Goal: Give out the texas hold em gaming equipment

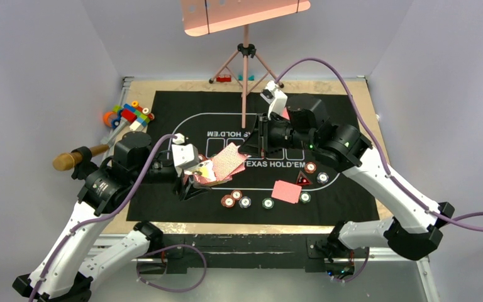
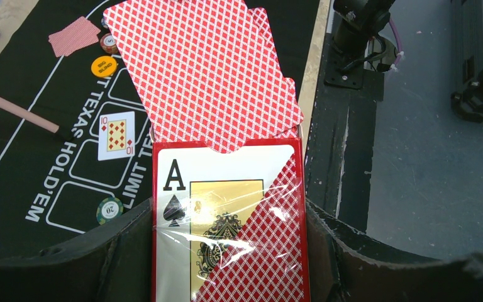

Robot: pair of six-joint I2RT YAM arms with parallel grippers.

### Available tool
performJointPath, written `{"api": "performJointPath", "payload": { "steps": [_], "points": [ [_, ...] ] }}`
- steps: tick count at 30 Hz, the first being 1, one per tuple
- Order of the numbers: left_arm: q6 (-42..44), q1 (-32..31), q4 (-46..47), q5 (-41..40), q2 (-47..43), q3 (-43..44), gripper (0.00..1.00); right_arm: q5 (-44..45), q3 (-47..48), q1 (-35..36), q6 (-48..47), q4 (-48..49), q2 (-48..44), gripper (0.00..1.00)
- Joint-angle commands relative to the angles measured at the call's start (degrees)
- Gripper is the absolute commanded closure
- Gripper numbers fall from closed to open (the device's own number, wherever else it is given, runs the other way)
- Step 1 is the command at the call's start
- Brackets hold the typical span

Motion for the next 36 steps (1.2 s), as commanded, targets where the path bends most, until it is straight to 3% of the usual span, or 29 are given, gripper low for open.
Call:
{"api": "performJointPath", "payload": {
  "steps": [1, 13, 23, 27, 30, 36],
  "points": [
    [-0.5, 0.3, 3.4, 1.5, -0.7, 0.2, 1.00, -2.6, 1.5, -0.3, 1.9, 3.3, -2.4, 0.86],
    [-0.1, 0.2, 3.1, 1.6, -0.9, 0.2, 1.00, -12.5, -5.1, -3.2, 8.1, 11.5, -3.8, 0.82],
    [-0.1, 0.3, 3.0, 1.7, -0.9, 0.3, 1.00, -14.8, -6.7, -3.7, 9.2, 13.2, -3.3, 0.79],
    [0.0, 0.2, 3.0, 1.6, -0.9, 0.3, 1.00, -15.8, -6.5, -3.8, 9.8, 13.7, -3.0, 0.85],
    [0.1, 0.2, 2.8, 1.5, -0.9, 0.2, 1.00, -16.6, -6.0, -4.9, 10.8, 13.4, -2.9, 0.99],
    [0.2, 0.2, 2.7, 1.5, -1.0, 0.1, 1.00, -17.7, -5.9, -7.7, 11.8, 13.2, -3.4, 1.00]
  ]
}}
